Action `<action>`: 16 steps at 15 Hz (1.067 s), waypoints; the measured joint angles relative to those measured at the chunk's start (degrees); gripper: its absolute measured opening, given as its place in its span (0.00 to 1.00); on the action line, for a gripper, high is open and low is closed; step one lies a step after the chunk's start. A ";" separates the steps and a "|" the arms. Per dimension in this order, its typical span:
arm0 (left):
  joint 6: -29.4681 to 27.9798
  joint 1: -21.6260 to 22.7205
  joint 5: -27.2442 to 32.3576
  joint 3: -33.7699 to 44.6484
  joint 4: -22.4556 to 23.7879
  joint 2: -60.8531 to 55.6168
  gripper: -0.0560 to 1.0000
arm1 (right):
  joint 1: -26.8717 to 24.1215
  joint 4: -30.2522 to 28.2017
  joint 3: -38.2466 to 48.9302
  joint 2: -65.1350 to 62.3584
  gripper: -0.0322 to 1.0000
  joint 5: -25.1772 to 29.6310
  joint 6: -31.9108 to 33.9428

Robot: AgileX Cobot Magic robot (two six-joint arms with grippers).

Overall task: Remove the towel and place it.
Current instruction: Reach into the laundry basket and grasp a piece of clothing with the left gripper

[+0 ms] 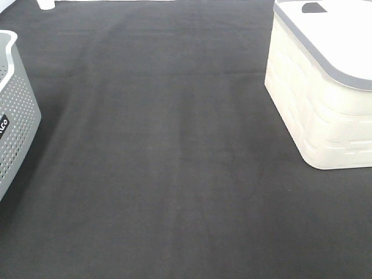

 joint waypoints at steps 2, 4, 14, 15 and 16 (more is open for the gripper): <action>-0.06 0.00 0.00 0.00 0.00 0.00 0.76 | 0.00 0.00 0.00 0.00 0.75 0.00 0.00; -0.11 0.00 0.00 0.00 0.00 0.00 0.76 | 0.00 0.00 0.00 0.00 0.75 0.00 0.00; -0.11 0.00 0.00 0.00 0.40 0.00 0.76 | 0.00 0.00 0.00 0.00 0.75 0.00 0.00; -0.11 0.00 0.00 0.00 0.40 0.00 0.76 | 0.00 0.00 0.00 0.00 0.75 0.00 0.00; -0.11 0.00 0.00 0.00 0.40 0.00 0.76 | 0.00 0.00 0.00 0.00 0.75 0.00 0.00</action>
